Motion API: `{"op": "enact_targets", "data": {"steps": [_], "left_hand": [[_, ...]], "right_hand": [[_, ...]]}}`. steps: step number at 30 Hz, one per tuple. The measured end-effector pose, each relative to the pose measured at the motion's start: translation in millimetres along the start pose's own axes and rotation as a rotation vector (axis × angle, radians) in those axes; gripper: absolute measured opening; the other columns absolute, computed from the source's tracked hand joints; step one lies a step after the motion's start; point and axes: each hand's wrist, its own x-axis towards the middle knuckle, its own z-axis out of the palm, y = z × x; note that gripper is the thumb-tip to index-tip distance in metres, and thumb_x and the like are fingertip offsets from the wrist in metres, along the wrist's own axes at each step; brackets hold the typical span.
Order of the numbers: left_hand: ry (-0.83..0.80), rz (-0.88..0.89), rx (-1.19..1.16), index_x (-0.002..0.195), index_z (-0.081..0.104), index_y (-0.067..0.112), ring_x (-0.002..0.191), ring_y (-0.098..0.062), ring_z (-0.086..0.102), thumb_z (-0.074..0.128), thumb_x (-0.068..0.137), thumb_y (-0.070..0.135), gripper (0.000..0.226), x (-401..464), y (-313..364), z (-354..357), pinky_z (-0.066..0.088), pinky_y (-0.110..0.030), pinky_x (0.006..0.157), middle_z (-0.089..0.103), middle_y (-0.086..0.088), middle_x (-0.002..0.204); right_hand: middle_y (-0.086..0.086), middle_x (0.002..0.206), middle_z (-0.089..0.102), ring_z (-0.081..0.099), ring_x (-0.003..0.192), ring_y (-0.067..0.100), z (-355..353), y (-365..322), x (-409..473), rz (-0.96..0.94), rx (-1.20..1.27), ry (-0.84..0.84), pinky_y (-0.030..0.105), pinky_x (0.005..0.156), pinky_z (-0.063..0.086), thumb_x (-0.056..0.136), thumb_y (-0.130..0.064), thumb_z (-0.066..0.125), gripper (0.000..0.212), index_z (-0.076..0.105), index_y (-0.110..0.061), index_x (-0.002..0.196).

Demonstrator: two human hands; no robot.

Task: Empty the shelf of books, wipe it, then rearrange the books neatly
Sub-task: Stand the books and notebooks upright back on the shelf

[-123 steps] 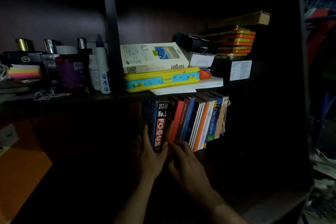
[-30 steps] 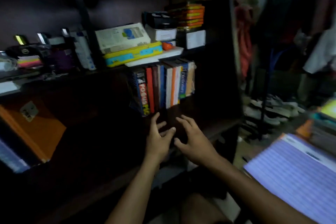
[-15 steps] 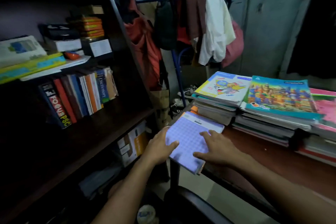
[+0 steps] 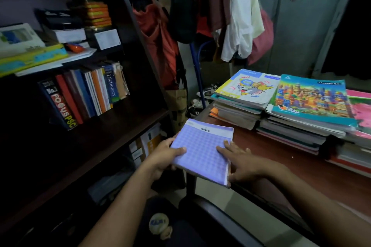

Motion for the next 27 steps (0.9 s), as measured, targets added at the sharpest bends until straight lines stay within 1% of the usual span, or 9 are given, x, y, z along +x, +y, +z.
{"op": "enact_targets", "data": {"steps": [3,6,10,12,14,17,21,24,27], "left_hand": [[0.042,-0.029,-0.102,0.125,0.06,0.011,0.049,-0.006,0.059,0.064,0.099,0.017,0.028,-8.6,6.1,-16.1,0.041,-0.022,0.041,0.069,0.0,0.08],[0.078,-0.004,-0.169,0.124,0.06,0.009,0.045,-0.007,0.055,0.063,0.099,0.014,0.026,-22.0,10.7,-40.4,0.039,-0.021,0.039,0.068,0.0,0.071],[0.219,-0.004,-0.227,0.128,0.057,0.0,0.049,-0.01,0.056,0.064,0.098,0.013,0.034,-46.0,9.6,-89.3,0.039,-0.019,0.037,0.067,-0.004,0.074],[0.299,-0.02,-0.288,0.137,0.051,0.005,0.057,-0.011,0.057,0.065,0.097,0.014,0.043,-64.5,5.8,-115.6,0.043,-0.019,0.038,0.066,-0.004,0.085],[0.386,-0.02,-0.392,0.142,0.048,0.015,0.067,-0.012,0.057,0.066,0.096,0.014,0.05,-88.7,-4.0,-147.7,0.048,-0.021,0.041,0.063,-0.005,0.096],[0.466,0.006,-0.487,0.129,0.063,0.014,0.066,-0.013,0.058,0.063,0.095,0.013,0.034,-124.4,-22.3,-190.7,0.051,-0.024,0.046,0.063,-0.006,0.091],[0.685,0.011,-0.553,0.122,0.066,0.013,0.072,-0.015,0.059,0.057,0.097,0.01,0.027,-170.3,-59.8,-236.4,0.053,-0.026,0.048,0.064,-0.005,0.095],[0.826,-0.066,-0.541,0.121,0.061,0.016,0.079,-0.018,0.06,0.056,0.099,0.009,0.024,-187.8,-93.0,-250.0,0.055,-0.031,0.05,0.062,-0.006,0.101],[0.875,-0.126,-0.478,0.131,0.055,0.018,0.089,-0.02,0.064,0.056,0.098,0.01,0.034,-197.7,-121.8,-251.3,0.057,-0.031,0.053,0.064,-0.009,0.116]], "right_hand": [[0.004,0.169,-0.002,-0.005,0.155,0.023,3.4,-4.9,2.5,-0.128,-0.082,0.112,0.042,0.123,0.006,0.09,-0.048,0.065,0.098,0.004,-0.022,0.161],[-0.003,0.166,0.018,0.015,0.154,0.024,20.3,-24.4,14.5,-0.277,-0.146,0.401,0.046,0.119,0.02,0.091,-0.055,0.049,0.078,0.018,-0.032,0.159],[-0.005,0.15,0.049,0.046,0.136,0.015,24.4,-55.2,39.0,-0.534,0.116,0.702,0.026,0.113,0.035,0.091,-0.009,0.068,0.062,0.046,-0.025,0.146],[-0.005,0.138,0.058,0.055,0.126,0.014,8.6,-85.7,50.6,-0.597,0.245,0.781,0.017,0.107,0.036,0.084,0.003,0.072,0.062,0.054,-0.024,0.137],[-0.004,0.134,0.061,0.058,0.12,0.014,-9.9,-130.7,65.3,-0.645,0.331,0.775,0.014,0.101,0.038,0.084,0.003,0.062,0.056,0.057,-0.024,0.133],[-0.005,0.133,0.06,0.06,0.118,0.019,-26.4,-197.4,87.3,-0.736,0.362,0.757,0.03,0.097,0.046,0.08,-0.008,0.049,0.055,0.057,-0.026,0.131],[-0.014,0.134,0.057,0.058,0.112,0.019,-20.6,-278.4,120.7,-0.838,0.276,0.663,0.04,0.087,0.051,0.085,-0.004,0.06,0.056,0.056,-0.038,0.131],[-0.005,0.131,0.062,0.06,0.117,0.023,-5.3,-319.0,143.8,-0.871,0.224,0.458,0.041,0.096,0.05,0.083,-0.017,0.064,0.048,0.063,-0.029,0.13],[0.003,0.129,0.061,0.06,0.118,0.028,16.6,-346.9,159.6,-0.868,0.124,0.352,0.037,0.097,0.047,0.084,-0.008,0.062,0.049,0.063,-0.022,0.13]]}}
